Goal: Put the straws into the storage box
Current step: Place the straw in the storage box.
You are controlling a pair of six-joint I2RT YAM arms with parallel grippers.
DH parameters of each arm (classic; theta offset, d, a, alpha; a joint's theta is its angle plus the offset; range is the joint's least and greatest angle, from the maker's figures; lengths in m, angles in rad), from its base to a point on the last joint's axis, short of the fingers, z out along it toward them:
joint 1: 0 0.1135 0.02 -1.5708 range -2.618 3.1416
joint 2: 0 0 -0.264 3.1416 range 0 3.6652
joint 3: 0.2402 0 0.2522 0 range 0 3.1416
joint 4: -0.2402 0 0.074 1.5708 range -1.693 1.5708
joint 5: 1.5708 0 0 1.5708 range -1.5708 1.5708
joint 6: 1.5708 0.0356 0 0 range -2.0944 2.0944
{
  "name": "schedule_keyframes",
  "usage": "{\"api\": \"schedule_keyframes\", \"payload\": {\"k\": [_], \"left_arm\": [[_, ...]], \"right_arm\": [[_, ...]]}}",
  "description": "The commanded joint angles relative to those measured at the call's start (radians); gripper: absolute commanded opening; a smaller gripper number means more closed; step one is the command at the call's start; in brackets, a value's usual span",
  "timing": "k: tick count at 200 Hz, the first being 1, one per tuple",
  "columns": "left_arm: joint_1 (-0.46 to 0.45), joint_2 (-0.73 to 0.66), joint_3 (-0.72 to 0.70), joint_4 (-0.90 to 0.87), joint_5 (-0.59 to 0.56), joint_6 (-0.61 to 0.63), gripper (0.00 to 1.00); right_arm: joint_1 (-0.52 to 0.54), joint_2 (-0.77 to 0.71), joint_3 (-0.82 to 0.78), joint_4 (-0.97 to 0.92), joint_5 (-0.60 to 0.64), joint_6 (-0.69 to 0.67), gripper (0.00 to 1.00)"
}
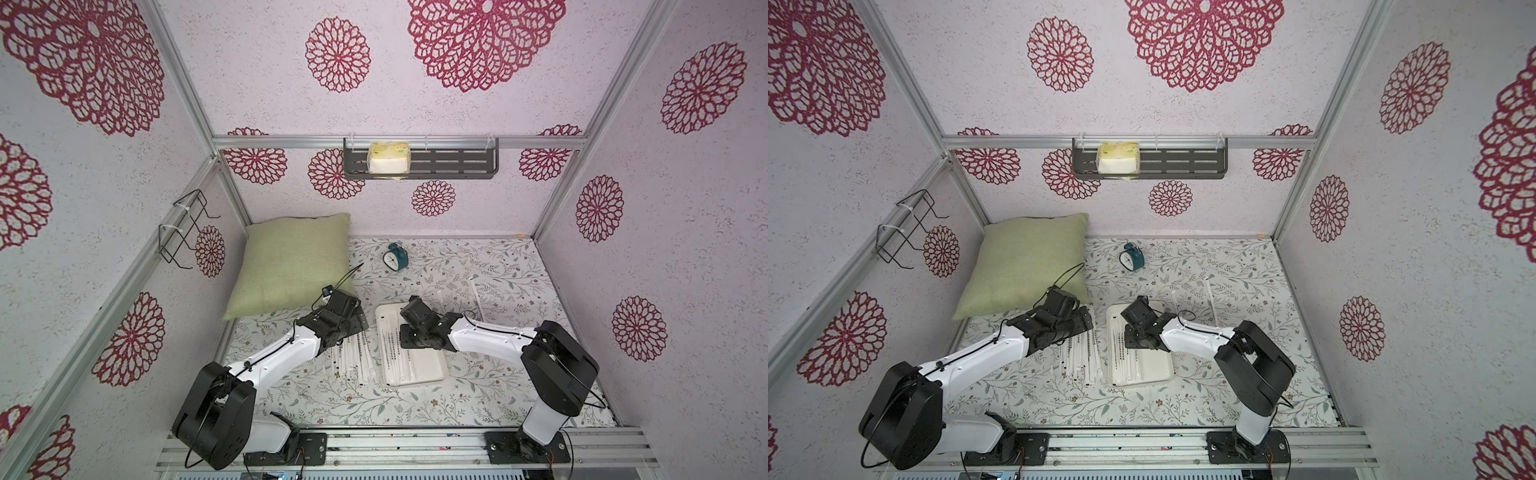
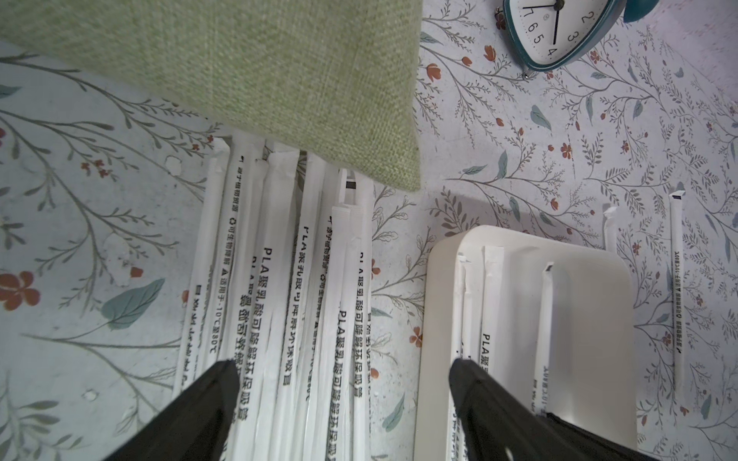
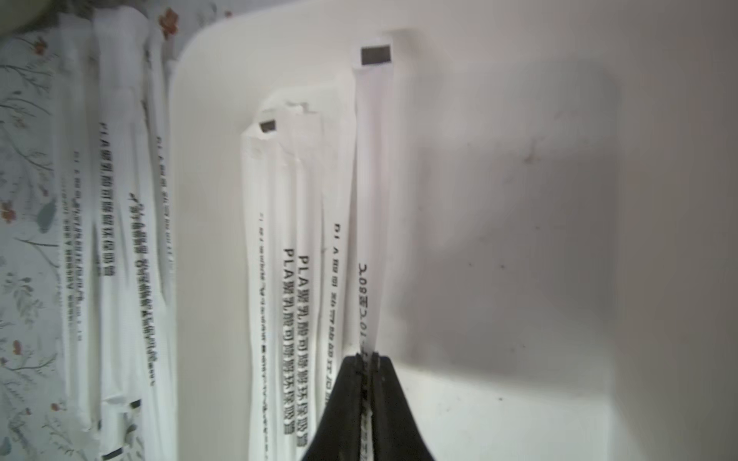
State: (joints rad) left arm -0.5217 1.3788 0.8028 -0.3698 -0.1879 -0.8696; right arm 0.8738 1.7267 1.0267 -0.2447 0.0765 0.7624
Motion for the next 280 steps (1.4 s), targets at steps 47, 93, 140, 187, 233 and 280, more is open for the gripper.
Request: {"api": "schedule_keyframes", "payload": {"k": [47, 93, 140, 187, 233, 280], "left_arm": [[-0.033, -0.046, -0.028, 0.016, -0.018, -0.014, 0.90], [-0.040, -0.048, -0.040, 0.023, -0.024, -0.021, 0.90], [-0.058, -0.036, -0.027, 0.017, -0.037, -0.020, 0.90], [-0.060, -0.035, -0.008, 0.010, -0.045, -0.012, 0.90], [-0.060, -0.037, 0.021, 0.007, -0.054, 0.007, 0.90], [-0.077, -0.020, 0.140, -0.085, -0.094, 0.093, 0.88]], "right_arm": [[-0.009, 0.041, 0.004, 0.067, 0.006, 0.052, 0.12], [-0.009, 0.058, 0.002, 0.085, 0.025, 0.090, 0.14], [-0.009, 0.067, 0.012, 0.078, 0.022, 0.095, 0.16], [-0.009, 0.024, 0.033, 0.032, 0.039, 0.062, 0.21], [-0.014, -0.030, 0.039, 0.003, 0.038, 0.063, 0.28], [-0.107, -0.197, 0.001, -0.089, 0.071, 0.001, 0.29]]}}
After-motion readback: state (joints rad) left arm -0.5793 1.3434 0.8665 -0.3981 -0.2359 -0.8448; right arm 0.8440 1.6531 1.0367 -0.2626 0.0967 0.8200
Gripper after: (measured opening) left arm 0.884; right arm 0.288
